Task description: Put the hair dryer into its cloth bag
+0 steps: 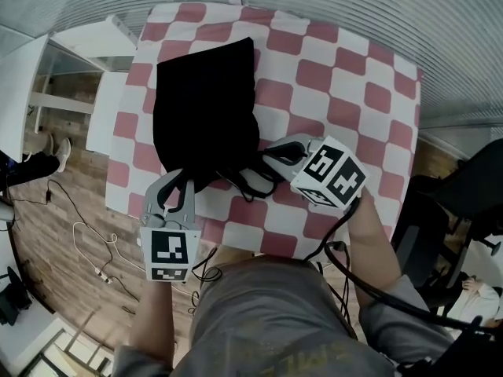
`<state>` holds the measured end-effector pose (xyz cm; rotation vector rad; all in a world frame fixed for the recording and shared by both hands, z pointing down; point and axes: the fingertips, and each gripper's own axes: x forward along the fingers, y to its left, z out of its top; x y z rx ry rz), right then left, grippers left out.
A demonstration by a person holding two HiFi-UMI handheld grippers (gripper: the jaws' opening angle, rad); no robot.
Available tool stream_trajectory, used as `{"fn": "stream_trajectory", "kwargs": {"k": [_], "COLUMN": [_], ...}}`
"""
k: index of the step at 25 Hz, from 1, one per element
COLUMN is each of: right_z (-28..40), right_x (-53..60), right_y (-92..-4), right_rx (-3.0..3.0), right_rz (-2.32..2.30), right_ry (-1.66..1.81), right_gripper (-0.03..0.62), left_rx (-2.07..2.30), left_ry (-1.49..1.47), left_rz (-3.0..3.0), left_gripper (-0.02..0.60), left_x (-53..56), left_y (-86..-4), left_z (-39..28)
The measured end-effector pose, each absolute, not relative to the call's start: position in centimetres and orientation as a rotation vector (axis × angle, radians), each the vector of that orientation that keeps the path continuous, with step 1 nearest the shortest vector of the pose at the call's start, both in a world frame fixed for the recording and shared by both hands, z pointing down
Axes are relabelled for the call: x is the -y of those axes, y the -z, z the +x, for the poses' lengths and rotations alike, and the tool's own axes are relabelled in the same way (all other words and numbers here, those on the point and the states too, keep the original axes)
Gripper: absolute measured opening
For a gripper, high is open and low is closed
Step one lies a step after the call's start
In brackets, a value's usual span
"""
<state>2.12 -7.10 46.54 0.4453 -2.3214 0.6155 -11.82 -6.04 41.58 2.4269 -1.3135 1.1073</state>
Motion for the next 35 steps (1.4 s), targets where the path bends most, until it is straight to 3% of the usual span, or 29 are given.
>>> {"fn": "stream_trajectory", "kwargs": {"k": [7,13,17,31,35], "right_z": [1.8,-0.3,-0.7,0.7,0.3], "right_x": [7.1,6.0,6.9,7.7,7.0], "right_y": [-46.5,-44.7,-45.9,-46.5,-45.9], "right_rx": [2.372,2.464,2.441,2.438,2.474], "right_rz": [0.307,0.194,0.272,0.262,0.192], "right_ry": [-0.671,-0.758,-0.859,-1.012,-0.922], "right_gripper": [0.071,0.195,0.158,0.164,0.083], "left_rx": [1.295,1.269,1.259,1.229,1.236], "left_ry": [-0.821,-0.783,-0.768,-0.612,-0.577], "left_rz": [2.420,2.374,2.381,2.384,2.384], "left_gripper": [0.008,0.008,0.008,0.008,0.008], "left_x": [7.1,7.7,7.7,7.3,7.3], "left_y": [-38.3,-37.5,-37.1,-35.7,-35.2], "left_z": [-11.5,-11.6,-11.6,-12.4,-12.4]}}
